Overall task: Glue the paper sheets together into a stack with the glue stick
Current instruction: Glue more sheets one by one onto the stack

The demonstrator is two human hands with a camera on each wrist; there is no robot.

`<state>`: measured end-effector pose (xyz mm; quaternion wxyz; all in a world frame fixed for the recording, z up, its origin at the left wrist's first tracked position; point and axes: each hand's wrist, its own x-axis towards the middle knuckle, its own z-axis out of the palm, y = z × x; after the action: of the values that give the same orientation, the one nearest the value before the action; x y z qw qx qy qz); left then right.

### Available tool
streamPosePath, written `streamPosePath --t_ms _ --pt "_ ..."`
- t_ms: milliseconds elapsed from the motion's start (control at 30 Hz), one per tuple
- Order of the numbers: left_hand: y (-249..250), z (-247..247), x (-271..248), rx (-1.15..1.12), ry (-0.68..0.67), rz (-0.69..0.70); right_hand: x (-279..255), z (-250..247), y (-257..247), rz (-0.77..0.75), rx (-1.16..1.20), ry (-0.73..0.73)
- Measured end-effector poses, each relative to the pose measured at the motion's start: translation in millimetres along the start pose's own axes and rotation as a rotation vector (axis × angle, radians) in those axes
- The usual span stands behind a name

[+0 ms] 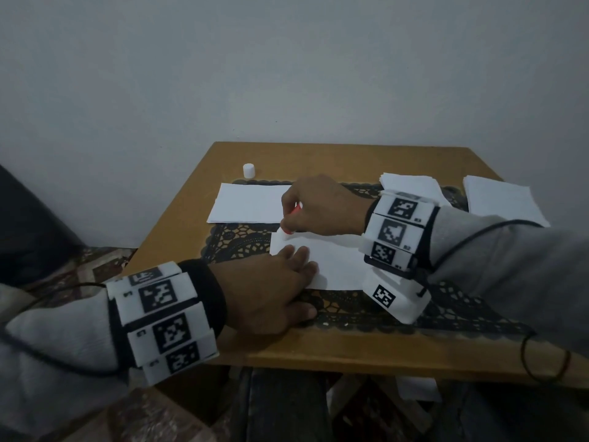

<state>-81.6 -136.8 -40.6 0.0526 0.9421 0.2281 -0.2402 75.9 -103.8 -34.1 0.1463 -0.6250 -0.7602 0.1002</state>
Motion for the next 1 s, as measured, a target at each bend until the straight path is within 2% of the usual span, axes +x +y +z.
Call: streamPosePath --t_ms 367,700,1000 --pt "-0.1 -1.6 1.5 -0.006 0.047 0.007 -28.9 -17.0 19.7 0.123 -0.056 -0.004" --pt "-8.8 -22.0 17.5 -0.011 0.208 0.014 -56.6 -26.9 40.4 0.397 -0.094 0.06" --pt "-11.1 -27.1 36.6 0.062 0.187 0.01 -66.2 -34.4 40.8 0.482 -0.173 0.086"
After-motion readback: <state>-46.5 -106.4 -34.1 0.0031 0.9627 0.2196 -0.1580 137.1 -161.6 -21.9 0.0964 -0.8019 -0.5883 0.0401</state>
